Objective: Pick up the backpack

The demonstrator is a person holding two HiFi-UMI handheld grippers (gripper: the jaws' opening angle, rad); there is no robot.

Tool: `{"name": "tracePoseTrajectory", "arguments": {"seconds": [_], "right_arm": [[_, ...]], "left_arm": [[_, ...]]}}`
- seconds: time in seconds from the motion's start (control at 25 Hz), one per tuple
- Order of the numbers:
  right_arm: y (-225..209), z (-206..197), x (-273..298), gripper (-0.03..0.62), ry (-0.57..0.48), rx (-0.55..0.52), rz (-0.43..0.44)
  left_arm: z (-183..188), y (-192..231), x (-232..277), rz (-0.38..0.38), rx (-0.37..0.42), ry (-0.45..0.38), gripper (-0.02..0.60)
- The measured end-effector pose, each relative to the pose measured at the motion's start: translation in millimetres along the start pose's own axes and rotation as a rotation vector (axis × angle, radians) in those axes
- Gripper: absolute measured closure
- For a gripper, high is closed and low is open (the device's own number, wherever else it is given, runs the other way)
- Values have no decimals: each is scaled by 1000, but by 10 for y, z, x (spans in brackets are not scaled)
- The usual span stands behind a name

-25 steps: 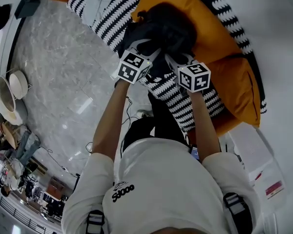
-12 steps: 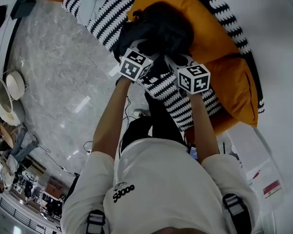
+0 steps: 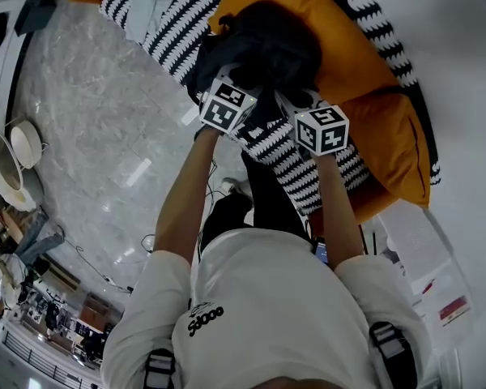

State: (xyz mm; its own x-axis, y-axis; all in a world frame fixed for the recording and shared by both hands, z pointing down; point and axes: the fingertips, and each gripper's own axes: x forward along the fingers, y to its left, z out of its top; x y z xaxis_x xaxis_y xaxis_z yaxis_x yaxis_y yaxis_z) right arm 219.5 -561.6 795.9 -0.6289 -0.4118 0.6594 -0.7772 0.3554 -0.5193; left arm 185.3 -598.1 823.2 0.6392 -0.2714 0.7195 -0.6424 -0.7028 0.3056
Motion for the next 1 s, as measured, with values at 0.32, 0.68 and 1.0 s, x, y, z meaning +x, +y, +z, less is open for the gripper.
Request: {"name": "tracePoseTrajectory", "arguments": {"seconds": [0.32,0.68,1.0], "right_arm": [[96,-20,48,522,8,-60,-61],[540,-151,-87,536,-36,-136,-150],[1512,-100,-478,539,-162,-189,-76]], "left_arm": [[-52,61,-218,19,24,-39,437],[-151,-42,-842,74,68,-114,508],[-245,-248,-1804,94,68,-209,512]]}}
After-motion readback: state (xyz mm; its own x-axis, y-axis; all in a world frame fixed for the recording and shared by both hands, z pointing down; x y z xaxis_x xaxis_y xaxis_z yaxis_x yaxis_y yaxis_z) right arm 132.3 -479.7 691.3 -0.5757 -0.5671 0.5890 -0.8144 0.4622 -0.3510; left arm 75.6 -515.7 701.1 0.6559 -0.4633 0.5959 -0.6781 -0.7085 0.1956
